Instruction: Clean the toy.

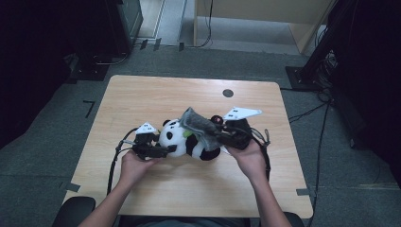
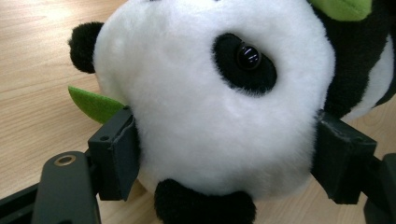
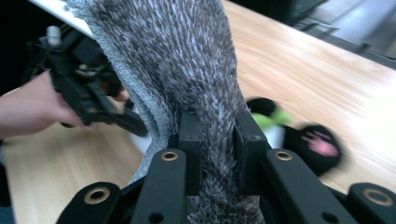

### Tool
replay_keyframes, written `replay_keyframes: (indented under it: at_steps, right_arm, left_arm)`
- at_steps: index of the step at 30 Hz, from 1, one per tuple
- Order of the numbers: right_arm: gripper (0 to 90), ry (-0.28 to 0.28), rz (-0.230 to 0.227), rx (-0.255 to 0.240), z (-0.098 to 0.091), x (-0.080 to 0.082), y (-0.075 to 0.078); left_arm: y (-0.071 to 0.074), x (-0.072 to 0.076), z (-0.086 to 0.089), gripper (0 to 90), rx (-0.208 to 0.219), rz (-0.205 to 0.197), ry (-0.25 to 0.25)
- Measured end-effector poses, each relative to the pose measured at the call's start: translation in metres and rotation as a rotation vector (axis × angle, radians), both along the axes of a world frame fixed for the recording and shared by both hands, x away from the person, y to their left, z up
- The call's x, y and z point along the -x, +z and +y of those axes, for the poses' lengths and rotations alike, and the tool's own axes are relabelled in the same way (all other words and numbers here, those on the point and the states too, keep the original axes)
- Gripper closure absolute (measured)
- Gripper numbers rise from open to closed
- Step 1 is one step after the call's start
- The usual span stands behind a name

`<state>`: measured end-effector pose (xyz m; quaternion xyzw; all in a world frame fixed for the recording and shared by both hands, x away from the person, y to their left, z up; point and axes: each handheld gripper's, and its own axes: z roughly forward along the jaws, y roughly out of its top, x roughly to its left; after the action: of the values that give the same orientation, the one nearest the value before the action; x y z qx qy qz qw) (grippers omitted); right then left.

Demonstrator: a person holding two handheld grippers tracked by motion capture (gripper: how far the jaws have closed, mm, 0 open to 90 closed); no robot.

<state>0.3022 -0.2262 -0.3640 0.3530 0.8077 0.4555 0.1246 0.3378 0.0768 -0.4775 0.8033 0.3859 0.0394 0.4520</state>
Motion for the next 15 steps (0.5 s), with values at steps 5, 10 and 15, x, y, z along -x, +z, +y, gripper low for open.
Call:
replay_keyframes:
  at_steps: [5,10,15]
  right_arm:
    - [77.4,0.070,0.019,0.045,0.042,-0.003,-0.016]
    - [77.6,0.069,0.037,0.137,0.064,-0.007,-0.036]
    - [79.0,0.073,0.006,0.170,0.067,-0.009,-0.048]
  left_arm:
    - [0.001,0.004,-0.002,21.2,0.001,-0.011,0.016]
    - [0.001,0.003,-0.002,21.9,0.011,0.013,0.033]
    - [0.000,0.002,-0.002,27.5,0.004,-0.002,0.036]
